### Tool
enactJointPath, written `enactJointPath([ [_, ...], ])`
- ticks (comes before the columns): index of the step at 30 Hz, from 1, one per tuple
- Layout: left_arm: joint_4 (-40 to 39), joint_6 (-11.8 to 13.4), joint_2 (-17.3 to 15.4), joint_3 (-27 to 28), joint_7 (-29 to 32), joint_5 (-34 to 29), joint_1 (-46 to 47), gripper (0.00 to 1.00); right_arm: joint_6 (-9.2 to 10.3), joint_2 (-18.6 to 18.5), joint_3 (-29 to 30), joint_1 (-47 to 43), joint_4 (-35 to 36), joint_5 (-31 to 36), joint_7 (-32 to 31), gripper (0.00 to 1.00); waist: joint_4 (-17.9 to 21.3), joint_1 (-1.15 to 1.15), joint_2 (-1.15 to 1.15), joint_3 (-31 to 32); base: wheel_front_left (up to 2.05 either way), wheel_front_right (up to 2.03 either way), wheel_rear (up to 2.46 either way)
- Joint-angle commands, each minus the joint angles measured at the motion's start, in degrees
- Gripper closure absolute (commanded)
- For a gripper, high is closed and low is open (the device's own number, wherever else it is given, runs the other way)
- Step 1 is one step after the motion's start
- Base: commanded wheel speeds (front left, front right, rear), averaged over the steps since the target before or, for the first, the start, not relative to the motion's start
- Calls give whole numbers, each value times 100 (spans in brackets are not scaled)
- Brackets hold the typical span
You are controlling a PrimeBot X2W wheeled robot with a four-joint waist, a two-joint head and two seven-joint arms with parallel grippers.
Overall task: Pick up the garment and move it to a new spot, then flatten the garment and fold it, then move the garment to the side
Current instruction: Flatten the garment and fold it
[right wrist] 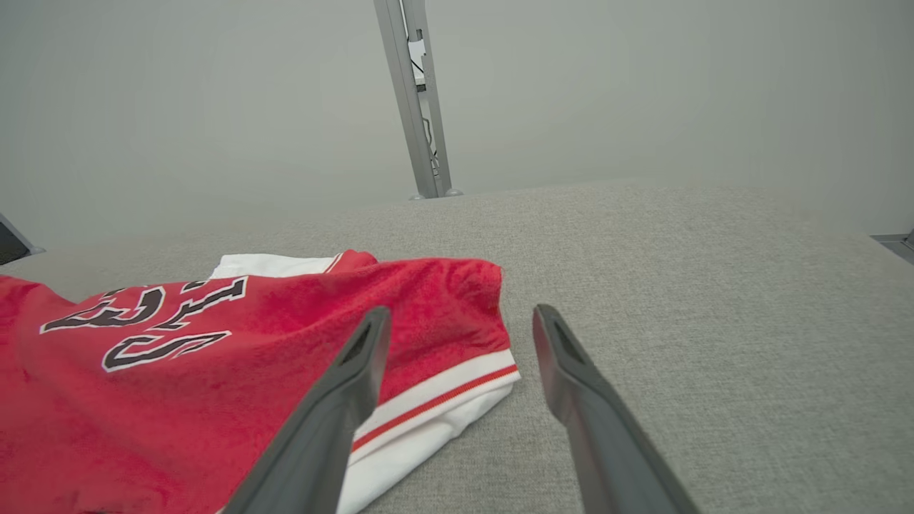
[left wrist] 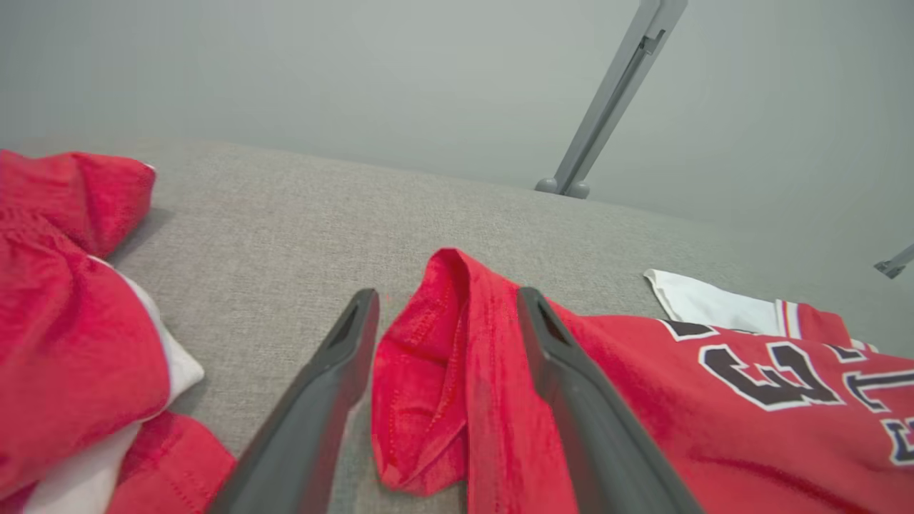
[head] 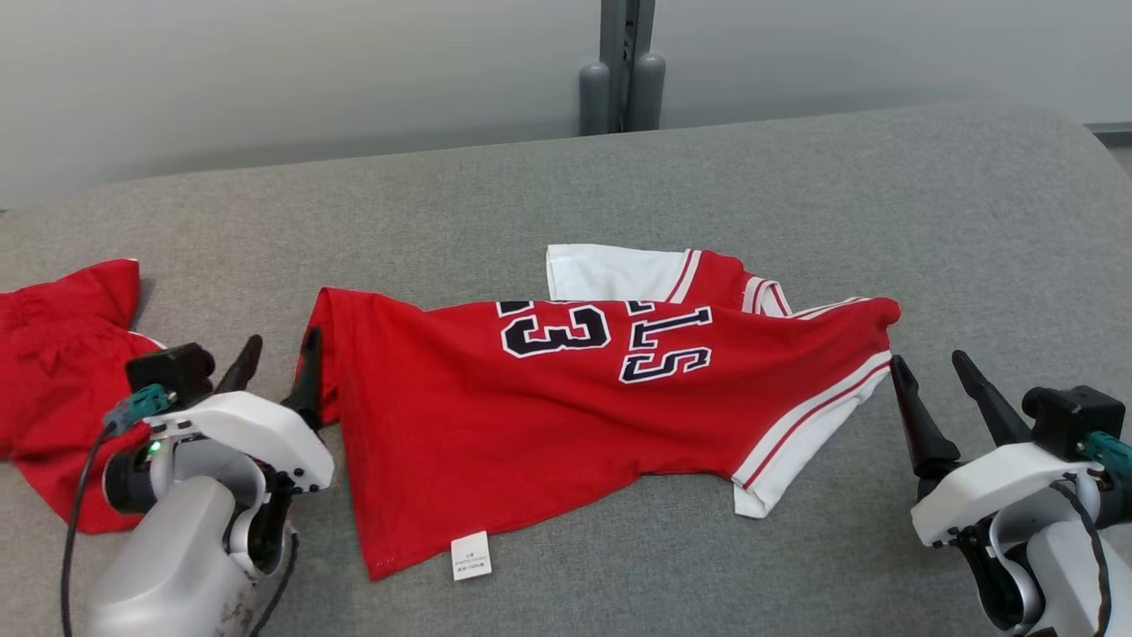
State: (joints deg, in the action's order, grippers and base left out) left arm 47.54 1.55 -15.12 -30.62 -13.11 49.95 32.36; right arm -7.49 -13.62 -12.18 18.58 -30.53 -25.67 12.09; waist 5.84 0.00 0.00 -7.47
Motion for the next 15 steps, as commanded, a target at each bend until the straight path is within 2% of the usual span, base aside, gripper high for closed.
enactJointPath([
  [1,-68,31,-70,37,-49,-35,-60,0,-1,-48,26,-63,25,-8,42,0,-52,0,0,46,0,0,0],
  [5,-913,322,-386,333,-196,-252,-570,0,-1,-34,171,-224,153,24,120,0,-160,0,0,163,0,0,0],
  [8,-1953,671,-594,772,-209,-537,-1077,0,-1,13,294,-381,252,28,158,0,-246,0,0,245,0,0,0],
  [11,-2953,957,-610,1096,-204,-799,-1736,0,-1,74,398,-594,333,12,165,0,-322,0,0,324,0,0,0],
  [15,-3743,1119,-540,1236,-205,-882,-2395,0,-1,115,454,-873,418,-10,93,0,-387,0,0,386,0,0,0],
])
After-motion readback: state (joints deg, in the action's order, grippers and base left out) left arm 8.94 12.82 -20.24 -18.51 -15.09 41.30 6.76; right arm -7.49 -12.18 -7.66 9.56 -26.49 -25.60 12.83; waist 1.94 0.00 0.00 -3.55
